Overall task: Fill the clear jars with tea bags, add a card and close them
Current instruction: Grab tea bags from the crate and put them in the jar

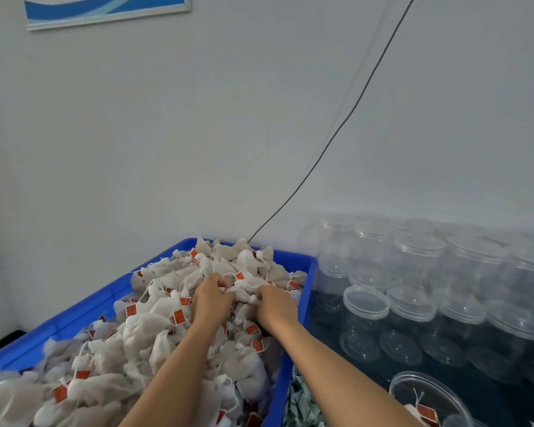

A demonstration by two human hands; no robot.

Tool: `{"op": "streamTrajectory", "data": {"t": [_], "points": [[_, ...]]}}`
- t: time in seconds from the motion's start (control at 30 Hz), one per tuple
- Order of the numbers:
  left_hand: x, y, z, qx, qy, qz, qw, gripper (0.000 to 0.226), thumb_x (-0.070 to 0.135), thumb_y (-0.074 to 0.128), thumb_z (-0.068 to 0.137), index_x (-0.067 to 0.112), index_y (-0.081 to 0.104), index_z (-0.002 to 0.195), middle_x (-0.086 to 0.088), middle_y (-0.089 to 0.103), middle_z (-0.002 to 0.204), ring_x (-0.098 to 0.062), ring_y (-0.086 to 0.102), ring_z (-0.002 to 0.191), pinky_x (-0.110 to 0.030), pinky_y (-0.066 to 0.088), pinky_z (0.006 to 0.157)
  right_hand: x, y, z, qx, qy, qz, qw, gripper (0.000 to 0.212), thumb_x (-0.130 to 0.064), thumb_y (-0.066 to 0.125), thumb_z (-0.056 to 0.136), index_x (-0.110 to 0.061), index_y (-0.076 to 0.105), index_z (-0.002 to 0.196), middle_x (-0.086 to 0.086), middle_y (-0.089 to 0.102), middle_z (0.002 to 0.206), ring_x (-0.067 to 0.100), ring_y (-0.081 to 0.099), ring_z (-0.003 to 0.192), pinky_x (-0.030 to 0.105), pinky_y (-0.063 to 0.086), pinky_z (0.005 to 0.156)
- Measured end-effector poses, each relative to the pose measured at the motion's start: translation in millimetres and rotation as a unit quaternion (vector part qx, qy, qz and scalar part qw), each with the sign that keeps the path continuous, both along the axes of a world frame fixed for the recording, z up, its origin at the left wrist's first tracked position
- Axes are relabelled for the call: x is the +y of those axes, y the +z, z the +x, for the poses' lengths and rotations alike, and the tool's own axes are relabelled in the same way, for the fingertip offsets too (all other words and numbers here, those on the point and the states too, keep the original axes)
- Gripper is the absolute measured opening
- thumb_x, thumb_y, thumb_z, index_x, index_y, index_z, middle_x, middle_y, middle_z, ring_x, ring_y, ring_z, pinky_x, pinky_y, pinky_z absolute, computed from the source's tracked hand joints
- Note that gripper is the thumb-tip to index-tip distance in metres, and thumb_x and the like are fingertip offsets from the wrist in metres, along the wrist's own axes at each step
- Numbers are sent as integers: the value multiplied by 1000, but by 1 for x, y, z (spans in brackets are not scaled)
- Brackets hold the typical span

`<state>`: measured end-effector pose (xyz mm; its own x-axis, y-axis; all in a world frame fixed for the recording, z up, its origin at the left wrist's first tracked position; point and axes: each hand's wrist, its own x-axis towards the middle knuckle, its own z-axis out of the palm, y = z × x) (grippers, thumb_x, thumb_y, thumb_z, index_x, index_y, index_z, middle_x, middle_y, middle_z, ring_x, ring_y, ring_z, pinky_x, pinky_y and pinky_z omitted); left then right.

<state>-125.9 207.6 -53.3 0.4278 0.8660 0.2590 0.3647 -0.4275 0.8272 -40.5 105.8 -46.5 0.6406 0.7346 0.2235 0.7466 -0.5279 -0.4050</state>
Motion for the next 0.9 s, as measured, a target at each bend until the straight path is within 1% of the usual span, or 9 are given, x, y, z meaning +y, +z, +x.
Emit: {"op": "streamTrajectory", "data": {"t": [0.1, 0.23, 0.33, 0.4, 0.47, 0.53, 0.7, 0.77, 0.9], "points": [[3, 2, 3, -16, 13, -43, 999, 5, 6, 61, 87, 10, 58, 90, -9, 62, 87, -17, 59, 73, -22, 46, 59, -8, 7, 0, 27, -30, 126, 991, 25, -33, 46, 101, -17, 61, 113, 0, 64, 112, 14, 59, 103, 21, 41, 83], [3, 9, 7, -38, 1, -93, 995, 18, 6, 62, 87, 11, 50, 100, -6, 58, 91, -25, 63, 81, -31, 55, 65, -23, 27, 5, 108, -56, 264, 957, 24, -30, 54, 98, -12, 67, 104, 1, 68, 101, 11, 60, 91, 15, 37, 66], [-2, 14, 10, -42, -9, -103, 994, 14, 6, 61, 88, 15, 52, 95, -4, 57, 92, -26, 63, 84, -35, 56, 70, -42, 49, 12, 149, -57, 339, 927, 18, -27, 59, 94, -12, 65, 87, 2, 65, 86, 16, 58, 80, 22, 40, 62], [-7, 19, 10, -60, -8, -87, 994, 8, 9, 63, 88, 14, 57, 91, -6, 63, 91, -24, 65, 79, -34, 57, 67, -62, 67, 16, 171, -47, 369, 912, 19, -26, 61, 93, -11, 66, 84, 2, 65, 80, 20, 61, 79, 33, 49, 70], [-14, 33, 8, -91, 0, -64, 994, 14, 14, 64, 88, 12, 59, 101, -3, 64, 90, -20, 64, 75, -27, 50, 58, -87, 83, 19, 183, -30, 373, 909, 16, -24, 61, 94, -12, 68, 86, 3, 68, 81, 19, 63, 80, 39, 52, 77], [-20, 54, 2, -99, 10, -33, 994, 17, 15, 62, 90, 9, 63, 106, 1, 63, 85, -18, 62, 74, -26, 46, 57, -117, 97, 22, 190, -2, 372, 908, 12, -20, 62, 93, -13, 70, 86, 3, 69, 82, 16, 63, 78, 37, 54, 75], [-43, 96, -28, -102, -37, -5, 994, 15, 17, 67, 89, 7, 67, 100, -8, 69, 92, -31, 66, 83, -48, 56, 81, -201, 112, 30, 173, 62, 307, 934, 15, -14, 65, 90, -25, 70, 80, -14, 71, 75, -1, 66, 74, 16, 52, 62], [-62, 108, -37, -100, -86, 8, 991, 12, 16, 70, 87, 9, 67, 97, -8, 69, 90, -31, 67, 79, -46, 57, 77, -232, 105, 34, 170, 65, 266, 947, 9, -13, 66, 88, -19, 71, 84, -14, 73, 78, -2, 68, 76, 11, 50, 62], [-111, 127, -35, -88, -164, 45, 981, 5, 16, 71, 86, 17, 66, 88, 0, 69, 77, -16, 64, 58, -25, 53, 54, -280, 73, 39, 165, 46, 208, 963, 9, -4, 66, 87, -11, 72, 87, -21, 72, 78, -8, 66, 77, 5, 46, 65]]}}
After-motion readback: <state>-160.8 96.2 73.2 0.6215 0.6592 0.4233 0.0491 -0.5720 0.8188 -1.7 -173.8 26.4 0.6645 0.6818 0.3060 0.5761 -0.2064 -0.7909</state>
